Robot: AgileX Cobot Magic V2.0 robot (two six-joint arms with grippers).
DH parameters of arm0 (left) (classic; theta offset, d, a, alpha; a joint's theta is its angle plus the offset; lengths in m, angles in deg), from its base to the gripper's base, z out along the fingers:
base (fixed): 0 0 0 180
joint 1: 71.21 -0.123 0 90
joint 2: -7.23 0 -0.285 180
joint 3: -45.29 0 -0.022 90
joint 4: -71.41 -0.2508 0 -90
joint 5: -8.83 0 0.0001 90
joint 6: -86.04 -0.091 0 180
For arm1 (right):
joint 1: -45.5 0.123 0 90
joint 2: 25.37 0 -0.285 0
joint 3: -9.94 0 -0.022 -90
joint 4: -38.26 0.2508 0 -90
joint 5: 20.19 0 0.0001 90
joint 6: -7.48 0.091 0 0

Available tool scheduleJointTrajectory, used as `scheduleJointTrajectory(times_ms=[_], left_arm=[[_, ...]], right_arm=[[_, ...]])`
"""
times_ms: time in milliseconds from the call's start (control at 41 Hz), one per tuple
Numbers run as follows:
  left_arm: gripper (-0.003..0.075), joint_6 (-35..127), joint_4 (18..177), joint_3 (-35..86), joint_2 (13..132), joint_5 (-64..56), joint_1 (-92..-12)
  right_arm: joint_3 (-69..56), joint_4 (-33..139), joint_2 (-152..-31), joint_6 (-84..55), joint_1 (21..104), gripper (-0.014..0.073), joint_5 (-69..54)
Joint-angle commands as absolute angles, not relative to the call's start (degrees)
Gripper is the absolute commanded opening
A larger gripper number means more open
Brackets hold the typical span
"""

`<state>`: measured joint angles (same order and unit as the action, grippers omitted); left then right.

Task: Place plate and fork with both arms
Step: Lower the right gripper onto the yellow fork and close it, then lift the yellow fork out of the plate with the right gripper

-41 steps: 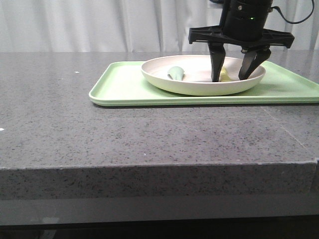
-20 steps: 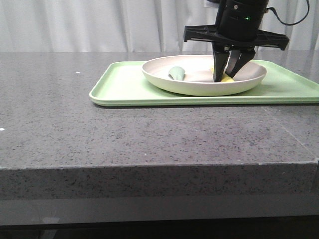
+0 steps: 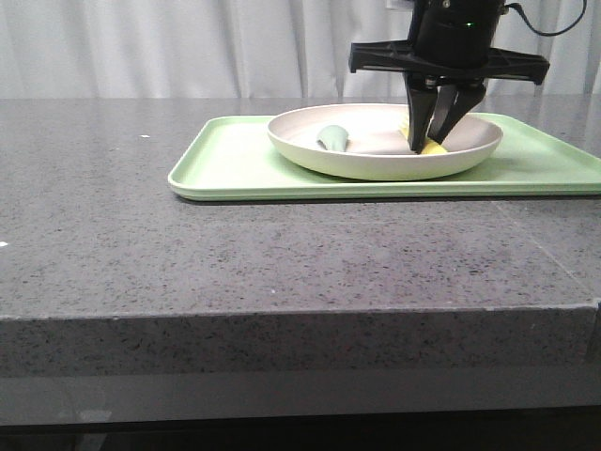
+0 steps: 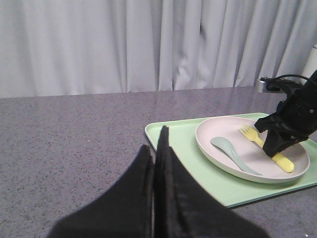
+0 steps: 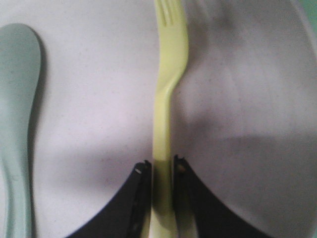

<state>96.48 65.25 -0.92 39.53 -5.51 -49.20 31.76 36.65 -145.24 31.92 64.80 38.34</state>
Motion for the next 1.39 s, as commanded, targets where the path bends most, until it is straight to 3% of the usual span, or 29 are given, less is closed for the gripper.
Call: scheduleJointTrajectory(times_ms=[0,220,537,903,1367], left_arm=[[-0.0018,97.02,65.53,0.83,39.86,-0.62,-48.78],[-0.0018,97.02,65.53,0.83,39.86,-0.62,-48.78],[-0.0018,97.02,65.53,0.83,39.86,-0.62,-48.78],[-0.0018,97.02,65.53,0.83,39.86,-0.62,-48.78],[-0.0018,97.02,65.53,0.83,39.86,-0.62,-48.78]], right_arm=[[33.72,35.72,-142.08,31.63,64.6,0.0146,37.69],[33.72,35.72,-142.08,31.63,64.6,-0.0037,37.69],[33.72,35.72,-141.09,31.63,64.6,-0.0109,37.86],[39.4,36.18,-137.94,28.61,62.36,-0.0113,43.57],[40.73,43.82,-138.23,18.01,49.77,-0.0113,47.09]])
